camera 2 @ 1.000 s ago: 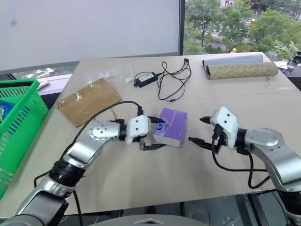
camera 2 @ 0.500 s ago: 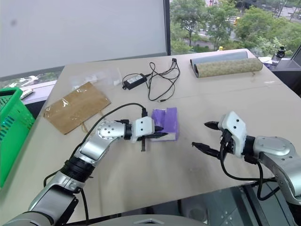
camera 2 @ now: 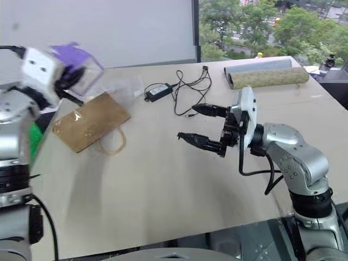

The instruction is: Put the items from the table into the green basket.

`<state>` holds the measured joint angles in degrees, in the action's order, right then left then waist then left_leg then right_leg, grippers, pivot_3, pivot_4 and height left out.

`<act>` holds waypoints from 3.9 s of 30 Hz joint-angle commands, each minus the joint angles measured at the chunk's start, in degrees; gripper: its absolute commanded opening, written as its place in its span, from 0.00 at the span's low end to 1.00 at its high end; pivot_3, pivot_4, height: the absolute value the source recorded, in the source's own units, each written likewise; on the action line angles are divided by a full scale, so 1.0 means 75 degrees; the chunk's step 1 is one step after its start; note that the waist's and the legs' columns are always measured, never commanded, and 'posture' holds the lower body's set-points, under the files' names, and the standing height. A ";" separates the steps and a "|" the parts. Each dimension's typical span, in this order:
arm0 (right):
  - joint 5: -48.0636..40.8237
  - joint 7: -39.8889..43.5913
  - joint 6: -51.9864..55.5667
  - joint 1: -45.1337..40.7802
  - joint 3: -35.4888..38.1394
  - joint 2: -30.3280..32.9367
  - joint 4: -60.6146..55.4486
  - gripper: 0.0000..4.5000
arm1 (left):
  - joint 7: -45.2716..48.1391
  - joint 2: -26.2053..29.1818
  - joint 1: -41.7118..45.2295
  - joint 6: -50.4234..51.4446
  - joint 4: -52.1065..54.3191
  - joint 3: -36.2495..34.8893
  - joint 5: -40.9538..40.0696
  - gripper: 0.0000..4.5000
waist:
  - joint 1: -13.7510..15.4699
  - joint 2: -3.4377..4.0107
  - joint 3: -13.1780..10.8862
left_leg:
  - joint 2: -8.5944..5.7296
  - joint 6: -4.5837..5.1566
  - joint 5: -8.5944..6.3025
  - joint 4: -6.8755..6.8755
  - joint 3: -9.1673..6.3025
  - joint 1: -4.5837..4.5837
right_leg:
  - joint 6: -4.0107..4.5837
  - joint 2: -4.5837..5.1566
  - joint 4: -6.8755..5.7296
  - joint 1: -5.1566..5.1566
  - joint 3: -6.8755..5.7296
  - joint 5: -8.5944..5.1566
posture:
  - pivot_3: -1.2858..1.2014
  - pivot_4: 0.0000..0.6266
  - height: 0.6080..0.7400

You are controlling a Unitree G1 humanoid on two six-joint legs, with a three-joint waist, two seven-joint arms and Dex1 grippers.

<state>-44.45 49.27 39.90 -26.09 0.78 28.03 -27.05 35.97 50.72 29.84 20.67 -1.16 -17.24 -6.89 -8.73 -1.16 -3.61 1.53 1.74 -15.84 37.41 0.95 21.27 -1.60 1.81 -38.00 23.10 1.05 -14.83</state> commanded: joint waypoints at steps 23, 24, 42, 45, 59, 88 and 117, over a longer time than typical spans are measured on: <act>0.0603 0.0776 -0.0707 -0.0594 -0.0648 -0.0066 0.0939 1.00 | -0.0507 -0.1197 -0.1812 -0.0443 -0.0096 -0.2164 -0.1411 0.99 | 0.1254 -0.0073 0.0066 | -0.0040 -0.0014 0.0006 0.0014 -0.0026 0.0086 | 0.0006 0.0124 -0.0019 0.0070 -0.0060 0.0005 | 0.52 0.04 1.00; 0.0960 0.0768 -0.0950 -0.0417 -0.0679 0.0095 0.1047 1.00 | -0.0150 -0.1352 -0.1985 -0.0389 0.0404 -0.1927 -0.1714 0.99 | 0.1269 -0.0078 0.0078 | -0.0042 -0.0015 0.0006 0.0013 -0.0025 0.0089 | 0.0006 0.0128 -0.0014 0.0070 -0.0062 0.0006 | 0.52 0.03 1.00; 0.2156 0.0449 -0.2350 0.1943 -0.0044 0.0677 0.1516 1.00 | -0.0775 -0.2295 -0.3417 -0.0083 0.1969 -0.0813 -0.1901 0.99 | 0.1019 -0.0069 0.0116 | -0.0029 -0.0007 0.0005 0.0009 0.0016 -0.0033 | 0.0019 0.0007 -0.0053 -0.0004 -0.0010 0.0006 | 0.50 0.03 1.00; 0.2211 0.0466 -0.2391 0.1917 -0.0070 0.0626 0.1545 1.00 | -0.0721 -0.2431 -0.3544 0.0152 0.2354 -0.0840 -0.2259 0.99 | 0.1016 -0.0070 0.0117 | -0.0027 -0.0007 0.0005 0.0010 0.0027 -0.0032 | 0.0017 0.0015 -0.0048 -0.0005 -0.0008 0.0007 | 0.50 0.03 1.00; 0.0607 0.0636 -0.1282 0.1346 -0.0015 0.0463 0.0270 1.00 | -0.2241 -0.2168 -0.4148 0.0427 0.3346 -0.2343 -0.1918 0.99 | 0.0974 -0.0062 0.0098 | -0.0014 -0.0006 0.0004 0.0007 0.0028 -0.0066 | 0.0017 0.0005 -0.0043 -0.0031 0.0011 0.0007 | 0.50 0.07 1.00; 0.0287 0.0067 -0.0322 0.0748 -0.0660 0.0347 -0.0485 1.00 | -0.2056 -0.0913 -0.2968 -0.1278 -0.0601 -0.0552 0.0610 0.00 | 0.1001 -0.0038 0.0091 | -0.0008 -0.0007 0.0003 -0.0002 0.0012 -0.0065 | 0.0018 0.0069 -0.0003 -0.0055 -0.0024 0.0007 | 0.48 0.05 1.00; 0.0305 -0.0037 -0.0671 -0.0150 -0.0556 -0.0290 0.0344 1.00 | -0.2686 -0.0081 -0.1991 -0.1925 -0.1325 -0.2982 0.0078 0.61 | 0.1222 -0.0129 0.0143 | -0.0037 -0.0017 0.0006 -0.0009 -0.0023 0.0082 | 0.0019 0.0158 -0.0004 0.0072 -0.0096 0.0013 | 0.51 0.06 1.00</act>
<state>-44.98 48.57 37.32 -28.56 -4.17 24.24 -23.88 12.97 50.16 13.57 6.42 -14.94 -39.62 -1.58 0.43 -2.14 -2.53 1.25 1.61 -15.80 37.34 0.78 21.93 -1.46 3.04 -38.01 23.64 0.28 -14.73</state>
